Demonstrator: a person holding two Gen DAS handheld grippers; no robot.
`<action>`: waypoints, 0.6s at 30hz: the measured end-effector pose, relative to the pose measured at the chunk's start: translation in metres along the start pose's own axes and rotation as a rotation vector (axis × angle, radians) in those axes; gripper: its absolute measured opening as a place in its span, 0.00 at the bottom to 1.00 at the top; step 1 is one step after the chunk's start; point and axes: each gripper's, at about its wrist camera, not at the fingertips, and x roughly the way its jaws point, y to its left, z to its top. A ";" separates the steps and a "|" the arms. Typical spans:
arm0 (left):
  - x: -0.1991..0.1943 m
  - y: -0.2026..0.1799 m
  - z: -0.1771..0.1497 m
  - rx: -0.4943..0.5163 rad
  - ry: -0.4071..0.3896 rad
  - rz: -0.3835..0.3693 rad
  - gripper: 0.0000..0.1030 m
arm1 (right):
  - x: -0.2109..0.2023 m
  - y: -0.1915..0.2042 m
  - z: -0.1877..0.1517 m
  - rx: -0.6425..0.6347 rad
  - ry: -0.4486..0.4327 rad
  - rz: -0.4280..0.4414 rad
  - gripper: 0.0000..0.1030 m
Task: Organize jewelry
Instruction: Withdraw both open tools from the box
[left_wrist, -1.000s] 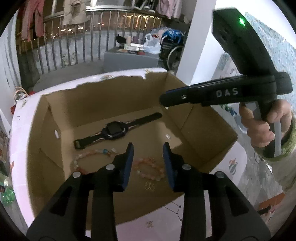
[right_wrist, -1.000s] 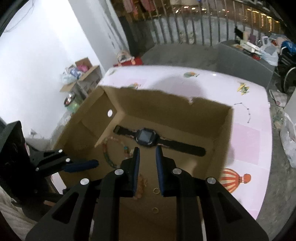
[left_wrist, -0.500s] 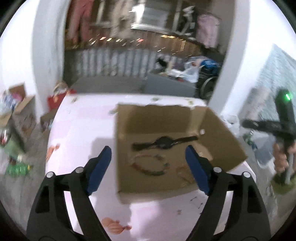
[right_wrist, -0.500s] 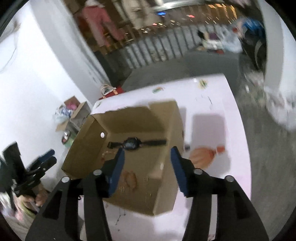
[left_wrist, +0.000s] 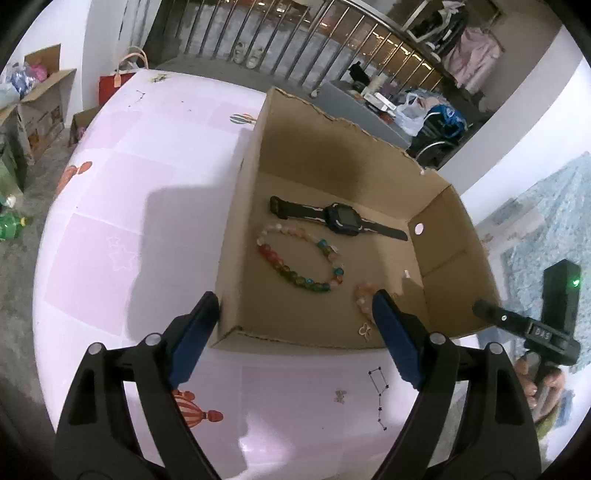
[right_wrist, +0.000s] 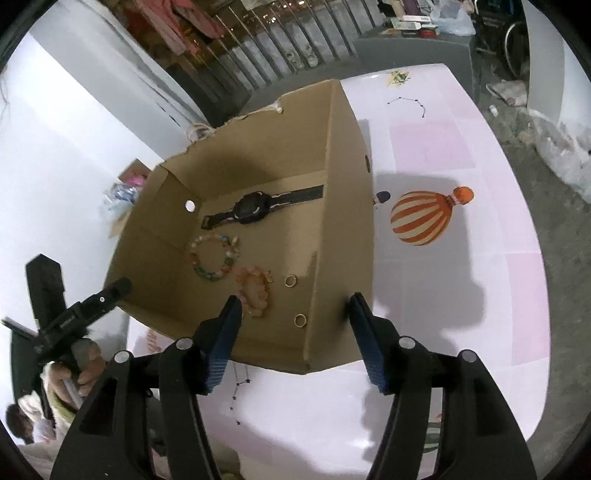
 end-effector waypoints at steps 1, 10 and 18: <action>0.001 -0.001 -0.001 0.000 -0.003 0.004 0.78 | 0.000 0.000 0.000 0.001 0.004 -0.004 0.58; -0.016 -0.007 -0.017 -0.025 -0.007 0.007 0.79 | -0.015 0.008 -0.010 -0.006 0.000 -0.022 0.58; -0.018 -0.005 -0.025 -0.022 -0.024 -0.015 0.79 | -0.015 0.006 -0.015 -0.017 -0.034 -0.042 0.58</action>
